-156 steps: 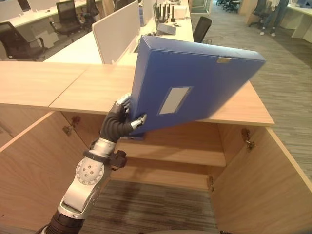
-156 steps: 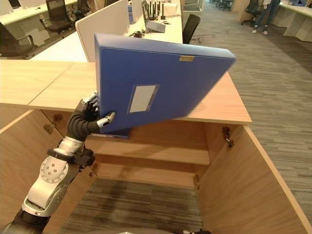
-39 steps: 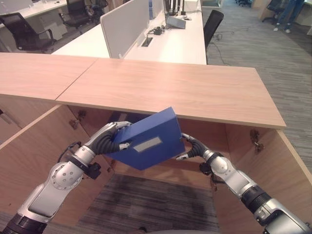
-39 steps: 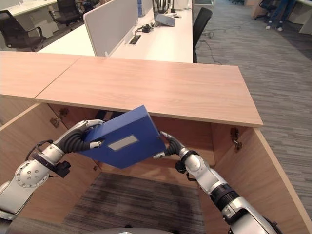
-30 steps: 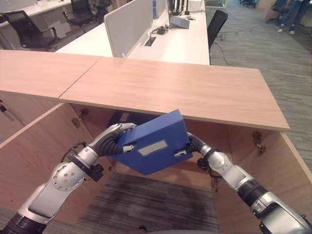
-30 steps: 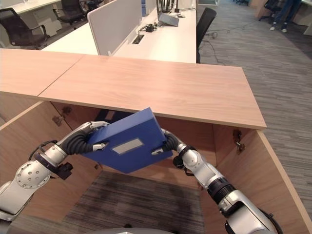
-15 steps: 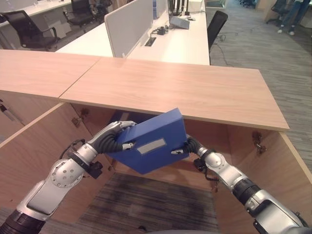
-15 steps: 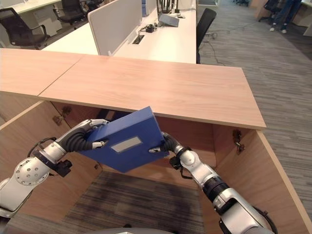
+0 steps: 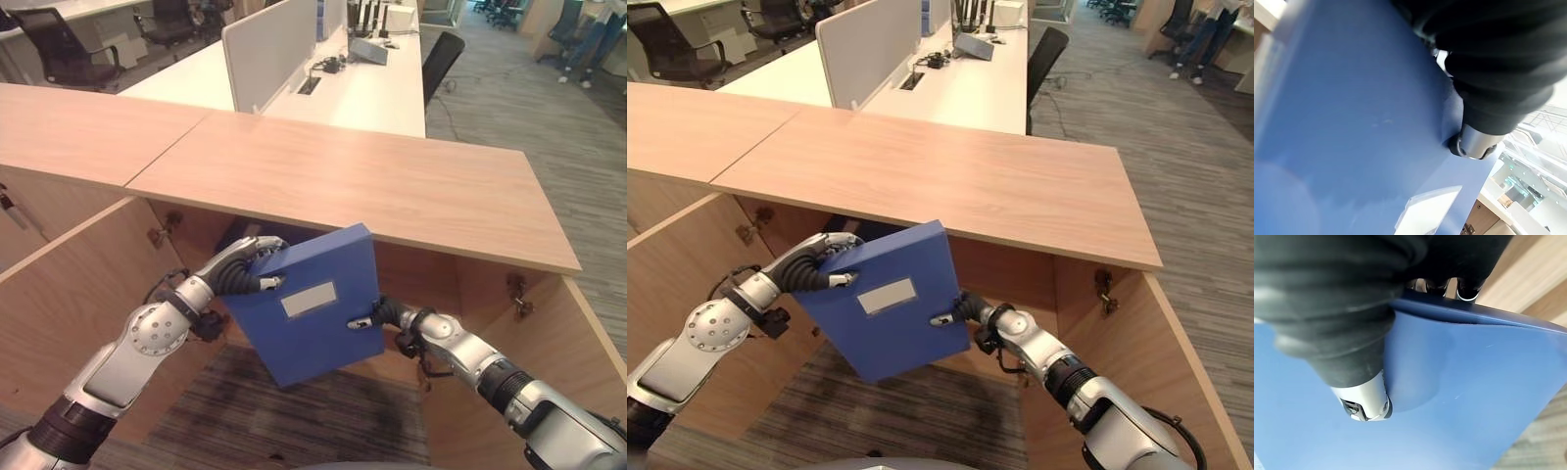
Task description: Put the empty folder in the office cabinet
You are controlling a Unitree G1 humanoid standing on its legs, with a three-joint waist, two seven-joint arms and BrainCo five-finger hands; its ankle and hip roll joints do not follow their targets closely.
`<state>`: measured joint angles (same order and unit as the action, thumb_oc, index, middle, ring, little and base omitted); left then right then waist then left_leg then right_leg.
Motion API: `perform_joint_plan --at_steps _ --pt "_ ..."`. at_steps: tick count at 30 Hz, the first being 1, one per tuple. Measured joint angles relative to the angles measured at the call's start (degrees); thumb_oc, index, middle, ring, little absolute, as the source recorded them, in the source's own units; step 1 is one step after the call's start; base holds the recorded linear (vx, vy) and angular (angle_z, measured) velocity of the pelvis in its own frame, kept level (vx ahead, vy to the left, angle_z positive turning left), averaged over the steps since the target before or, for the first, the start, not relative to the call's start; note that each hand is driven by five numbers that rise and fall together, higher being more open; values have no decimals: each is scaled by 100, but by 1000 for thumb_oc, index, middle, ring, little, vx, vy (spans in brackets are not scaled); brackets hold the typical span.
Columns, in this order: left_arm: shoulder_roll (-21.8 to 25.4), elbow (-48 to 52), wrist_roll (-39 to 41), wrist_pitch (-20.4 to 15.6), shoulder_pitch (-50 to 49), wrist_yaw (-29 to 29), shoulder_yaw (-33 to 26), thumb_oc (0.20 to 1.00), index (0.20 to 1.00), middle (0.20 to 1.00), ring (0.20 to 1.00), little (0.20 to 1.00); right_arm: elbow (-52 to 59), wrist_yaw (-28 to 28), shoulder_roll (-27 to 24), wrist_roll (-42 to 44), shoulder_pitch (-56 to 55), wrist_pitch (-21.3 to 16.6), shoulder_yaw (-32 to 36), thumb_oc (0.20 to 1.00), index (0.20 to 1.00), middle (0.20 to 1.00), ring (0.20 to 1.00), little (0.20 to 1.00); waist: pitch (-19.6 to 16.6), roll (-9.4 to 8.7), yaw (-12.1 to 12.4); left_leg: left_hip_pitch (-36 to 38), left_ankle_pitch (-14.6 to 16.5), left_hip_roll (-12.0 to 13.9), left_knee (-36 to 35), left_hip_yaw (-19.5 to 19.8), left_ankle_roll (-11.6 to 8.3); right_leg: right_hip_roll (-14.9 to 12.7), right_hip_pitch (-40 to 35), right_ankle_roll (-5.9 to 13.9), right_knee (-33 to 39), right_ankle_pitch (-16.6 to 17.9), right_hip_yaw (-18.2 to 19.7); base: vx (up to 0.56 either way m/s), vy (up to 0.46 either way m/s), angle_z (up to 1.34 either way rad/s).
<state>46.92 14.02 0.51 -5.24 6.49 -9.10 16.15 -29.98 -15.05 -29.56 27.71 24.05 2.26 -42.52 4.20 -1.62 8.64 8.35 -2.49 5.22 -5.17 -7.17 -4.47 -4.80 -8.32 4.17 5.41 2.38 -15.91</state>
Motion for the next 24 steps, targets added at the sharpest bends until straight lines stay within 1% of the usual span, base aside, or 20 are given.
perform_joint_plan --at_steps 1,3,4,6,7,8,9,10,11,12,13,14,15,17,18,20,24 --pt "-97 -66 28 2 -4 -43 17 1000 1000 1000 1000 1000 0 -19 3 42 -104 28 -4 200 200 200 200 200 -1 1 6 -2 -1 0 0 2 -1 0 -3 0 0 0 -2 0 0 0" --pt "-610 -100 417 -57 -27 -16 -54 1000 1000 1000 1000 1000 -35 -211 49 228 -443 91 -21 200 200 200 200 200 -15 4 20 -18 -1 -5 0 18 -1 -6 0 0 -1 0 -21 -9 -28 5" --pt "-870 -115 604 -90 -70 3 -76 1000 1000 1000 1000 1000 -171 -308 186 410 -735 85 26 200 200 200 200 200 -21 7 26 -20 -2 -7 0 34 -1 -4 -3 0 -2 -1 -29 6 -37 4" --pt "-1123 -155 831 -155 -158 2 -85 1000 1000 1000 1000 1000 -253 -394 371 537 -1085 132 -22 200 200 200 200 200 -29 32 -1 -40 -4 -3 0 50 -5 2 12 -1 -4 -2 -33 -11 -48 0" --pt "-1233 -222 938 -185 -245 -28 -178 1000 1000 1000 1000 1000 -283 -446 469 547 -1260 141 3 200 200 200 200 200 -31 59 -33 -31 -4 -1 0 46 -5 5 11 -1 -3 -2 -27 -28 -60 -3" --pt "-1327 -311 1020 -183 -357 -52 -196 1000 1000 1000 1000 1000 -318 -466 479 548 -1358 145 23 200 200 200 200 200 -38 80 -43 -34 -4 0 0 44 -6 7 12 0 -8 -3 -27 -20 -68 -1" --pt "-1567 -479 1271 -164 -509 -70 -314 1000 1000 1000 1000 1000 -348 -461 588 544 -1624 148 70 200 200 200 200 200 -69 126 -77 -38 -4 1 -1 48 -6 6 14 -1 -4 -4 -30 -15 -80 3" --pt "-1615 -569 1379 -172 -662 -93 -369 1000 1000 1000 1000 1000 -378 -458 635 542 -1778 143 168 200 200 200 200 200 -79 143 -89 -52 -6 5 -1 57 -9 8 20 0 -2 -8 -38 -24 -102 7" --pt "-1754 -740 1596 -166 -942 -156 -510 1000 1000 1000 1000 1000 -434 -440 776 573 -2055 146 446 200 200 200 200 200 -96 178 -159 -61 -8 5 -1 67 -10 8 24 -1 0 -16 -47 -33 -114 6" --pt "-1786 -806 1678 -127 -1068 -163 -544 1000 1000 1000 1000 1000 -479 -419 772 581 -2127 153 504 200 200 200 200 200 -88 191 -174 -61 -9 5 -1 69 -10 9 24 0 -3 -17 -47 -37 -131 5" --pt "-1834 -1134 1842 -79 -1282 -242 -567 1000 1000 1000 1000 1000 -636 -486 872 695 -2331 147 867 200 200 200 200 200 -98 211 -197 -79 -21 13 0 89 -14 14 36 15 0 -33 -51 -29 -92 1" --pt "-1877 -1333 1895 25 -1456 -265 -563 1000 1000 1000 1000 1000 -690 -481 879 750 -2427 147 981 200 200 200 200 200 -92 220 -213 -89 -22 16 0 98 -15 18 42 10 0 -38 -55 -34 -138 3" --pt "-1947 -1595 1898 126 -1650 -283 -539 1000 1000 1000 1000 1000 -819 -478 935 849 -2520 149 1157 200 200 200 200 200 -89 217 -225 -111 -26 23 -1 113 -21 26 64 -2 1 -46 -57 -47 -147 4" --pt "-2020 -1850 1881 190 -1859 -294 -549 1000 1000 1000 1000 1000 -1092 -475 1037 941 -2595 155 1411 200 200 200 200 200 -81 201 -230 -168 -31 42 -1 140 -28 46 107 -11 0 -52 -69 -50 -186 10" --pt "-2018 -2039 1803 247 -2090 -280 -551 1000 1000 1000 1000 1000 -1346 -442 1076 1030 -2647 158 1604 200 200 200 200 200 11 185 -216 -226 -67 63 -1 201 -44 73 128 -14 -1 -50 -110 -33 -168 14" --pt "-2036 -2307 1641 281 -2211 -269 -560 1000 1000 1000 1000 1000 -1501 -375 1126 1171 -2653 169 1801 200 200 200 200 200 101 187 -201 -272 -82 100 -2 233 -65 106 131 -16 1 -51 -147 -18 -183 14" --pt "-2259 -2893 1541 345 -2230 -137 -771 1000 1000 1000 1000 1000 -1688 -346 1243 1175 -2626 181 1929 200 200 200 200 200 134 188 -191 -349 -104 184 -2 280 -98 192 156 -84 -1 -92 -203 -45 -184 8"
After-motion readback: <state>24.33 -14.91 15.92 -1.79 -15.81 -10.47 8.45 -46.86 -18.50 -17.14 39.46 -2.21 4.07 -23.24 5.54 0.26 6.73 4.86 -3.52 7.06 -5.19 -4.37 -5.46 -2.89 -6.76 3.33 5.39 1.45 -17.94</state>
